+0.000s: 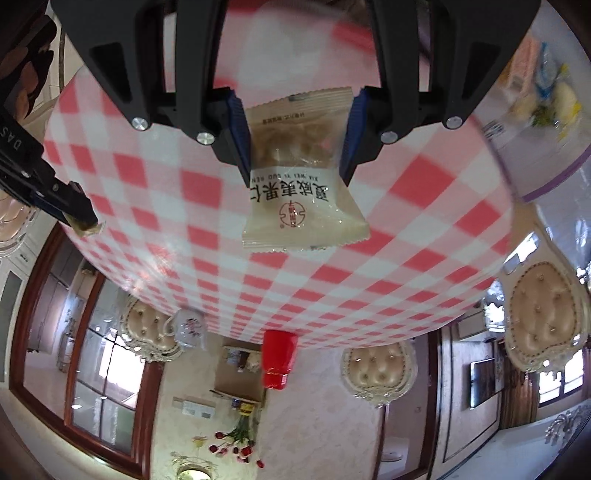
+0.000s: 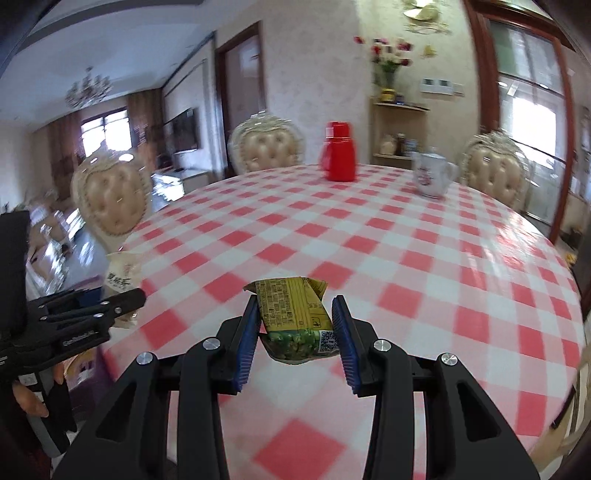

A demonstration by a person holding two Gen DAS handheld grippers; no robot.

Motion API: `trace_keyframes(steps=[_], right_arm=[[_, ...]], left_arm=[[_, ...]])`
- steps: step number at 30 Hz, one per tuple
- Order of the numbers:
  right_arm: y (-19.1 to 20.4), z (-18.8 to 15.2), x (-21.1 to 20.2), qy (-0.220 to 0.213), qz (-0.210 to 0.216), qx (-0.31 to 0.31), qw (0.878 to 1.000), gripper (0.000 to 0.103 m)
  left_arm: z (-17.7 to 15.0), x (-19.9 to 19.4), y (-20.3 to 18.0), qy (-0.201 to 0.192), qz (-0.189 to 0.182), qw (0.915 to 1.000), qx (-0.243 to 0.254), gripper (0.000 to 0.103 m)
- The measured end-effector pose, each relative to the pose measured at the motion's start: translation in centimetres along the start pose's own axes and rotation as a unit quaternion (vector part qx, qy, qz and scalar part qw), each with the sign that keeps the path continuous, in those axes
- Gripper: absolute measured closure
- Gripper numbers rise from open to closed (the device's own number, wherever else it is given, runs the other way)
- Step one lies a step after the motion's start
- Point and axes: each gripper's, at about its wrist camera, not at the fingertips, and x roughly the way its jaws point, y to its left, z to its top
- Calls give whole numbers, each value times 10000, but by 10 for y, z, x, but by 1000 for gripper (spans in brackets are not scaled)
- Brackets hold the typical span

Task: Organize snacks
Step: 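Carry both packs over the clear box, then open both tools over the clear box to drop the packs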

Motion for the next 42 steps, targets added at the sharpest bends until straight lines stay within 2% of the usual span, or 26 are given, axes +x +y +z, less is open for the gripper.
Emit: trace_keyframes(steps=[9,18,23,28,31,34,42], right_arm=[[95,-4,18,249,838,-839,9926,64],[175,-6,51,584,1496,-1404,9770,64],[210,-7,63,709,1758,-1692,9672,63],[241,-10,74,867,2023,-1929,9562,63],[258,-14,78,941,2160,-2076,9494,63],[271,-15,78,983,2255,-2202,9439,63],[297,-15,87,1244,2464,-2307,9330,63]], left_arm=[[-19,-25,67,40,621,9978,-212,58],[-43,-33,136,257,1173,9910,-594,58],[-45,-37,169,262,1425,9860,-831,58],[-45,-44,188,283,1452,9834,-1049,58],[-42,-50,193,326,1646,9806,-1008,58],[-40,-56,201,461,1610,9802,-1060,58],[-41,-59,219,619,1944,9742,-970,58]])
